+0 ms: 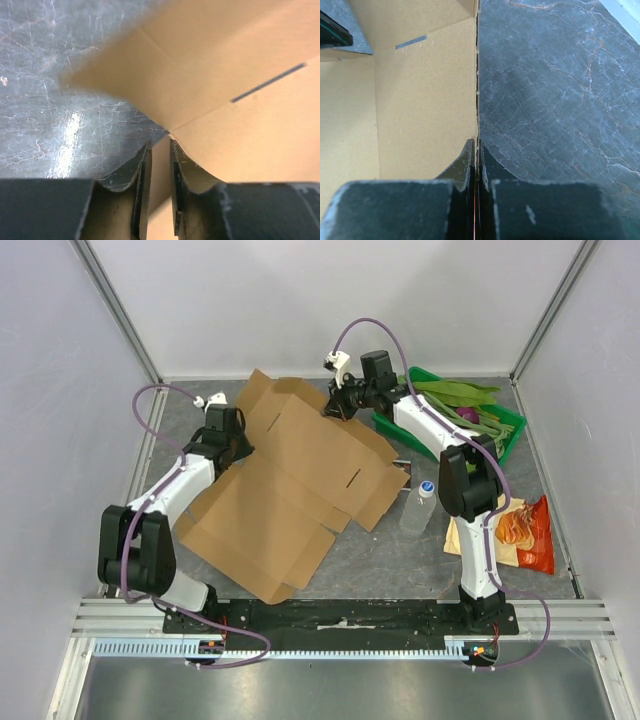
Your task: Fold the paper box
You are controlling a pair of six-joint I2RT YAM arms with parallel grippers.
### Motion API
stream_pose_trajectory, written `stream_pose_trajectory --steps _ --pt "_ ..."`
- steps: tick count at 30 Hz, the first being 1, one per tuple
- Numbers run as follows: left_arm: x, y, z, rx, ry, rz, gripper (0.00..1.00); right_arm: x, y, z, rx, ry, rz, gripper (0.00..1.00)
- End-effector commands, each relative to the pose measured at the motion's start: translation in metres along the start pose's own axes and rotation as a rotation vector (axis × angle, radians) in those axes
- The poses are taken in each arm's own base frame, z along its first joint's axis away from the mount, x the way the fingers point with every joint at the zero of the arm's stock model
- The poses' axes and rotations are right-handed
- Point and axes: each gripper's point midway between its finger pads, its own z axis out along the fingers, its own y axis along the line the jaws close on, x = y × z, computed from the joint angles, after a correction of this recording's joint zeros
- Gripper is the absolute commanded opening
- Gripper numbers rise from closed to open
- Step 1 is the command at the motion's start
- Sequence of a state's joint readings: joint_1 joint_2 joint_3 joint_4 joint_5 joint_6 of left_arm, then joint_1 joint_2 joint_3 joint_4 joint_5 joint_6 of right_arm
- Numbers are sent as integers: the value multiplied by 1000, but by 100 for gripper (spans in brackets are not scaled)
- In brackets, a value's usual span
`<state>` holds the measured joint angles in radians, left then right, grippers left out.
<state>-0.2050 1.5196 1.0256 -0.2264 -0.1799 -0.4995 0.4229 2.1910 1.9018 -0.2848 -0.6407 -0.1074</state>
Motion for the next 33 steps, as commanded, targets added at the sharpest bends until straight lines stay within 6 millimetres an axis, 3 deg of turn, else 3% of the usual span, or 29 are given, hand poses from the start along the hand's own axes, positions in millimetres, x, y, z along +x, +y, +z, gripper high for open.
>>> stream_pose_trajectory --steps 1,4,7,11,16,17,20,22,26,28,33 --pt "-45 -21 -36 72 -121 -13 26 -36 18 -10 -29 -77 -57 0" --pt "-51 -18 -47 78 -128 -55 18 -36 18 -11 -28 -76 -59 0" --pt "-60 -14 -53 76 -151 -75 21 -36 19 -12 -29 -76 -64 0" --pt "-59 -5 -46 22 -151 -59 26 -36 20 -11 -40 -76 -61 0" --pt "-65 8 -33 -76 -152 -31 21 -37 20 -12 -40 -78 -63 0" --pt "-58 11 -22 -100 -117 -17 14 -37 20 -12 -38 -78 -63 0" --pt "-41 7 -13 -104 -47 11 5 -38 20 -12 -36 -80 -63 0" --pt "-32 -5 -15 -74 -50 23 4 -38 20 -12 -39 -81 -63 0" --pt "3 -5 -13 -53 -14 3 2 -35 21 -11 -45 -77 -60 0" --pt "11 -18 -13 -1 -28 -13 2 -32 23 -10 -50 -72 -55 0" --pt "68 0 17 -50 81 -54 2 -23 28 -6 -56 -56 -48 0"
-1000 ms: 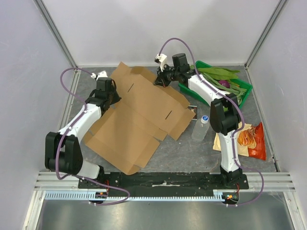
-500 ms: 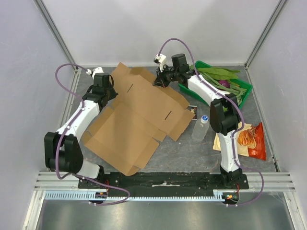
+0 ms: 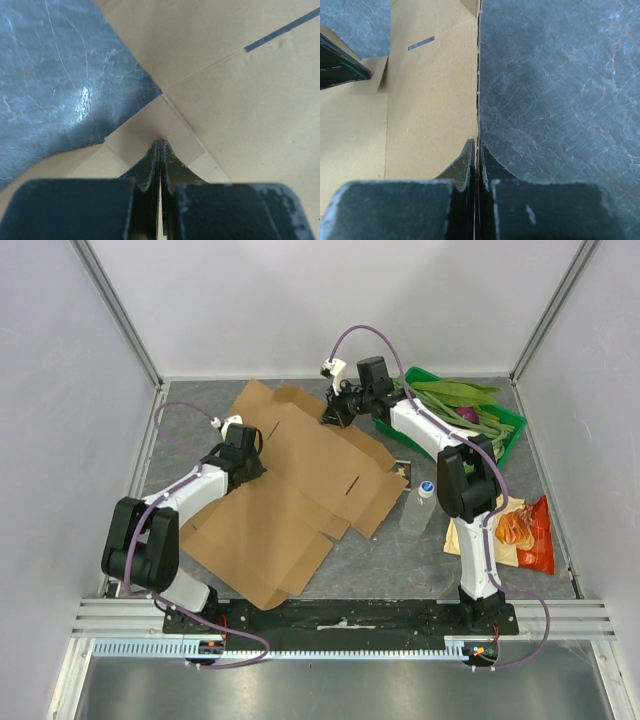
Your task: Fold the paper box
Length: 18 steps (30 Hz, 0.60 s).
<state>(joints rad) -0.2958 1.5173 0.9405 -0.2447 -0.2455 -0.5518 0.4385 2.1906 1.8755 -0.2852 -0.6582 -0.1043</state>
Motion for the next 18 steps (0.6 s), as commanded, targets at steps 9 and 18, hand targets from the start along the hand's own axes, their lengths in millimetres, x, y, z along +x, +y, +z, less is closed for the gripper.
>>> stream_pose_trajectory --steps 9,18 --pt "16 -7 23 38 27 -97 5 -23 20 -18 -18 -57 -80 0" --pt "-125 -95 -52 507 -244 -135 46 -26 23 -20 -17 -58 -86 0"
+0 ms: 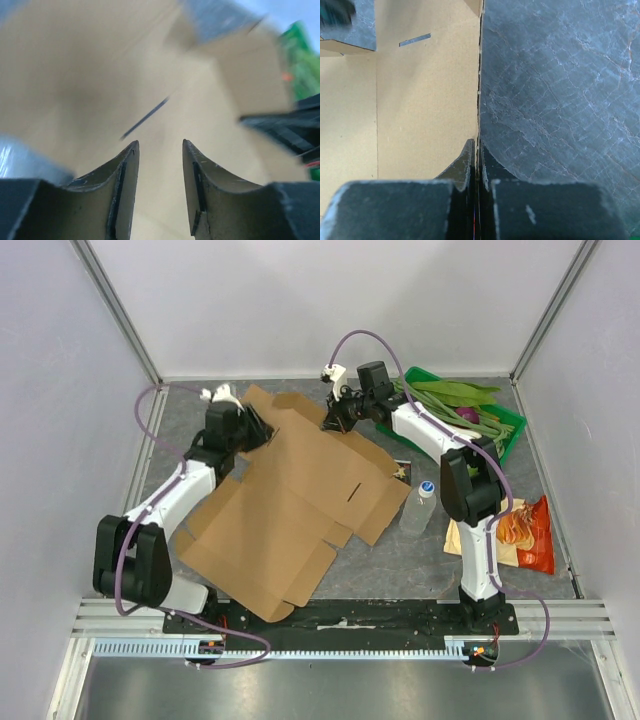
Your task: Fold the paper box
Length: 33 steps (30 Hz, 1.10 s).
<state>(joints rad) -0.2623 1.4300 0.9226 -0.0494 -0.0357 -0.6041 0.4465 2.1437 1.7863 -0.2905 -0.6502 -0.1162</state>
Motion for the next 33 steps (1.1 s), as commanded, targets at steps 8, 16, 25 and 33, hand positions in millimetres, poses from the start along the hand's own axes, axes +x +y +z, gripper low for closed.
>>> stream_pose_trajectory --steps 8,16,25,33 --pt "-137 -61 26 132 -175 -105 21 -51 20 -21 -14 -109 -113 0" --pt "-95 -102 55 258 -24 -75 15 -63 23 -22 30 -111 -139 0" --pt "-60 -98 44 281 30 -48 20 -74 9 -23 303 21 -380 0" --pt "-87 -75 -13 289 -70 -39 46 -98 12 -37 363 32 -584 0"
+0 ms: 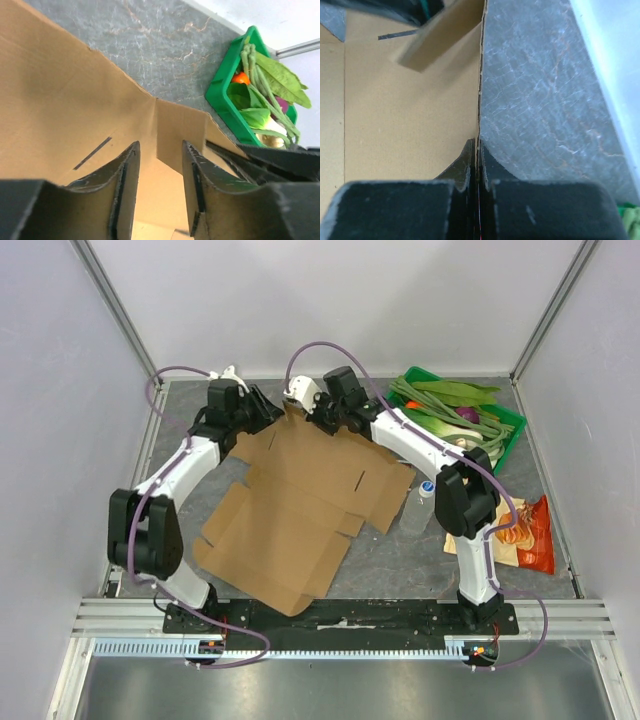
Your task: Fold the paper box
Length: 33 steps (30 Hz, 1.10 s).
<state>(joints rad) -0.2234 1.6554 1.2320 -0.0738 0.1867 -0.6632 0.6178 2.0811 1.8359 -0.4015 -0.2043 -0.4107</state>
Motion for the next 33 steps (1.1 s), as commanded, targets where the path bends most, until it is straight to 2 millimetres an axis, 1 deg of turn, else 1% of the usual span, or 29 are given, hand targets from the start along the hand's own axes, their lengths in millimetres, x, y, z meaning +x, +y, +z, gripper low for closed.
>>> stream_pose_trajectory --steps 1,4,7,8,9,10,11,12,14,15,16,17,18,21,23,24,25,26,27,28,29,30,31,32,33 --pt "-41 -33 -61 117 -148 100 49 -67 -33 -44 87 -144 -190 0" --pt "-45 -35 -74 117 -182 171 51 -75 -25 -46 33 -177 -228 0" --pt "-44 -43 -74 136 -177 238 51 -77 -21 -45 1 -181 -247 0" --pt "-40 -40 -69 126 -156 250 51 -78 -20 -45 -8 -186 -249 0" --pt "-39 -46 -68 126 -151 275 47 -76 -19 -42 -13 -182 -246 0" --pt "-41 -41 -65 83 -161 314 45 -80 -20 -44 -15 -187 -247 0" --pt "-37 -38 -60 58 -149 334 45 -80 -20 -43 -20 -188 -245 0" --pt "-34 -41 -59 38 -136 356 42 -82 -19 -43 -22 -191 -246 0" --pt "-37 -33 -55 -24 -145 403 40 -83 -19 -44 -26 -194 -247 0" --pt "-35 -34 -52 -36 -141 419 39 -83 -17 -43 -32 -195 -246 0" --pt "-39 -30 -53 -74 -160 458 40 -83 -17 -44 -33 -194 -247 0" --pt "-40 -29 -51 -84 -166 482 40 -83 -17 -44 -37 -195 -250 0" --pt "-37 -31 -49 -87 -162 533 40 -82 -18 -44 -36 -193 -249 0" --pt "-41 -26 -44 -145 -186 560 39 -85 -15 -47 -44 -200 -240 0" --pt "-49 -20 -44 -198 -215 554 34 -85 -14 -48 -45 -202 -229 0" --pt "-54 -20 -44 -214 -231 547 25 -85 -15 -49 -40 -199 -216 0" --pt "-57 -16 -44 -245 -244 542 20 -86 -20 -49 -11 -192 -199 3" --pt "-59 -15 -44 -258 -253 535 15 -85 -25 -49 19 -184 -173 10" --pt "-59 -14 -45 -267 -259 515 8 -88 -28 -52 46 -190 -88 21" --pt "-60 -12 -46 -280 -271 505 6 -84 -44 -56 140 -158 -25 45" --pt "-61 -13 -47 -277 -286 494 5 -83 -53 -60 212 -144 74 55" --pt "-56 -8 -45 -280 -282 476 3 -79 -57 -65 262 -128 237 62" --pt "-55 -8 -45 -276 -293 466 2 -71 -78 -81 415 -89 329 77" --pt "-52 -6 -46 -270 -303 456 2 -72 -87 -100 489 -91 416 85" --pt "-51 -5 -46 -265 -309 443 2 -63 -83 -110 525 -77 569 92"
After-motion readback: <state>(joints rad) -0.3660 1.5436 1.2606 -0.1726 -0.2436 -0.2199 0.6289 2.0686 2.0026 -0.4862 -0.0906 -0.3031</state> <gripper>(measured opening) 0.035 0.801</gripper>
